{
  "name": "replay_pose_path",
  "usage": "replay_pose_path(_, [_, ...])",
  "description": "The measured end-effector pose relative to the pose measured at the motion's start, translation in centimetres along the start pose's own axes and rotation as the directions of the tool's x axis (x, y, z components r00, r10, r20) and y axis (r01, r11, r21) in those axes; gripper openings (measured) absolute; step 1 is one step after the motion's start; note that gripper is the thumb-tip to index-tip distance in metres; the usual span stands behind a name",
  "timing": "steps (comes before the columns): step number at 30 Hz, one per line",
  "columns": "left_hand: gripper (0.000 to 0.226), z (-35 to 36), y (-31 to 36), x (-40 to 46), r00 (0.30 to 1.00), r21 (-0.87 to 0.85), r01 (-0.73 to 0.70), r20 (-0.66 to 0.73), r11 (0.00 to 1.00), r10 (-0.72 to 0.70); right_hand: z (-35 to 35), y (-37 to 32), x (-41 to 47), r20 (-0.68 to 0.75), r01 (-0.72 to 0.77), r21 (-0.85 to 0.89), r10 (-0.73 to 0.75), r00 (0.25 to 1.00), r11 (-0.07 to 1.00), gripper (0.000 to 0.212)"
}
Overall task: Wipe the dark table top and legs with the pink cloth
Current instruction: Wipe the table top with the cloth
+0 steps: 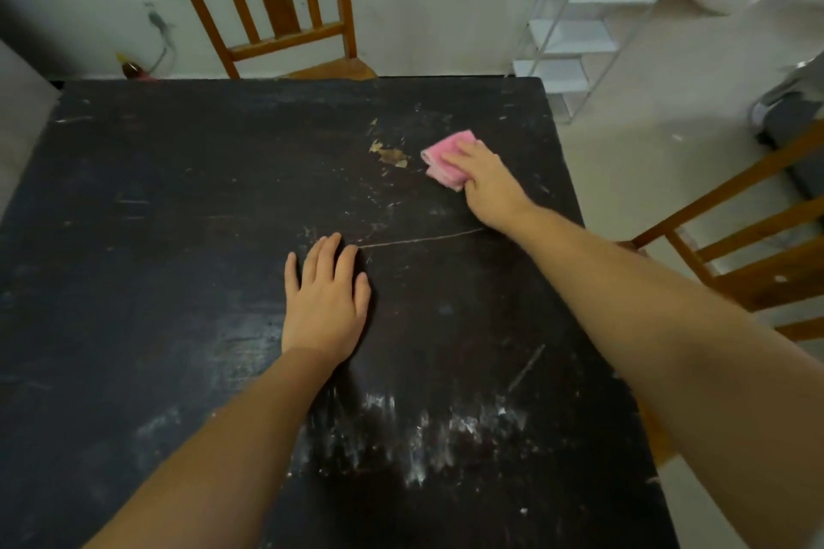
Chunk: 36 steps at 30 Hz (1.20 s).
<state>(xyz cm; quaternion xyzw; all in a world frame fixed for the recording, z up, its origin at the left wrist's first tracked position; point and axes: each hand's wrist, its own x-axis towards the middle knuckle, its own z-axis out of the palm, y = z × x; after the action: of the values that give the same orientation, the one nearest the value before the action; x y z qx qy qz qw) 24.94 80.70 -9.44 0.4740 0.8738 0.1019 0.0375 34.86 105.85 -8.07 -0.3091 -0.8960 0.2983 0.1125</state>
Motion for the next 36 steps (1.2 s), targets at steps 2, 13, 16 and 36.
replay_pose_path(2, [0.062,0.0,0.0,0.1,1.000,-0.020,0.002,0.000,1.000,-0.002,2.5,-1.6,-2.6,0.105,0.128,-0.070,-0.120,0.987,0.989,0.049])
replay_pose_path(13, [0.060,-0.3,0.2,0.2,0.999,-0.044,0.018,0.046,0.999,-0.016,-0.2,-5.2,-9.0,0.180,0.090,0.242,-0.136,0.974,0.966,0.052])
replay_pose_path(16, [0.061,-0.2,0.0,0.1,0.999,-0.047,0.024,0.037,0.999,-0.022,0.5,-3.3,-0.3,0.099,0.037,0.072,-0.044,0.994,0.997,0.052])
replay_pose_path(36, [0.061,-0.1,0.1,0.1,1.000,-0.019,0.007,0.018,1.000,-0.006,-4.1,4.8,-8.2,0.026,-0.005,-0.160,0.009,1.000,0.987,0.056])
